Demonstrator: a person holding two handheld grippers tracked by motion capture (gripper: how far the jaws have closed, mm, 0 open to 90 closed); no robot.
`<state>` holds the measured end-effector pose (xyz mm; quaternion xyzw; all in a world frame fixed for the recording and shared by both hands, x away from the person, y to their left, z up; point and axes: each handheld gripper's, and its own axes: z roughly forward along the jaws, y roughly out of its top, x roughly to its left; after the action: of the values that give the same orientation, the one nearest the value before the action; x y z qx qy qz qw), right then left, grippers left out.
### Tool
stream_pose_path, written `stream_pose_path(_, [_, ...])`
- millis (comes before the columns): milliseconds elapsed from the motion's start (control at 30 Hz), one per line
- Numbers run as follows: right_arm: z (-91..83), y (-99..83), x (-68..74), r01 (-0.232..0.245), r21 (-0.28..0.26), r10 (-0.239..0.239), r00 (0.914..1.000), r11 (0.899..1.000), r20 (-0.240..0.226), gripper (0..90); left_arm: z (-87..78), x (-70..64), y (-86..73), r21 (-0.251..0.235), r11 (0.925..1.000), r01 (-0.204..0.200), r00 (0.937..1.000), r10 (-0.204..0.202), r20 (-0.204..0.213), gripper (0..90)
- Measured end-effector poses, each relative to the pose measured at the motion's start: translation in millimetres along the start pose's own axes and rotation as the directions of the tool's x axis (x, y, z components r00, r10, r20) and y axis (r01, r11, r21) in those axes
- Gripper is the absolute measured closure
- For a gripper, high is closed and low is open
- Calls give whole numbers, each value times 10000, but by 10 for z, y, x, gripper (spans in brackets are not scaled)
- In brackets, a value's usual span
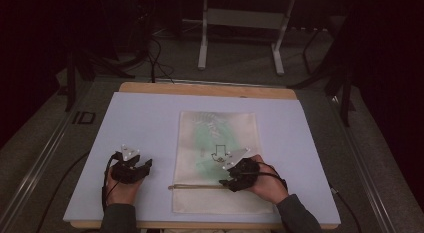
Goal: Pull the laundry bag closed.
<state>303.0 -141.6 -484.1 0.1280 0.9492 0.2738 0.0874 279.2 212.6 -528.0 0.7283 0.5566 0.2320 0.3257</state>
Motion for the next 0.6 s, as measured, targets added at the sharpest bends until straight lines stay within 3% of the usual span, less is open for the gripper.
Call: stream_pose_path(600, [254,335,151,1004,72,-996,9925,9949,-702,540,0,-2,2,15,10000,-23,10000,23,35,494])
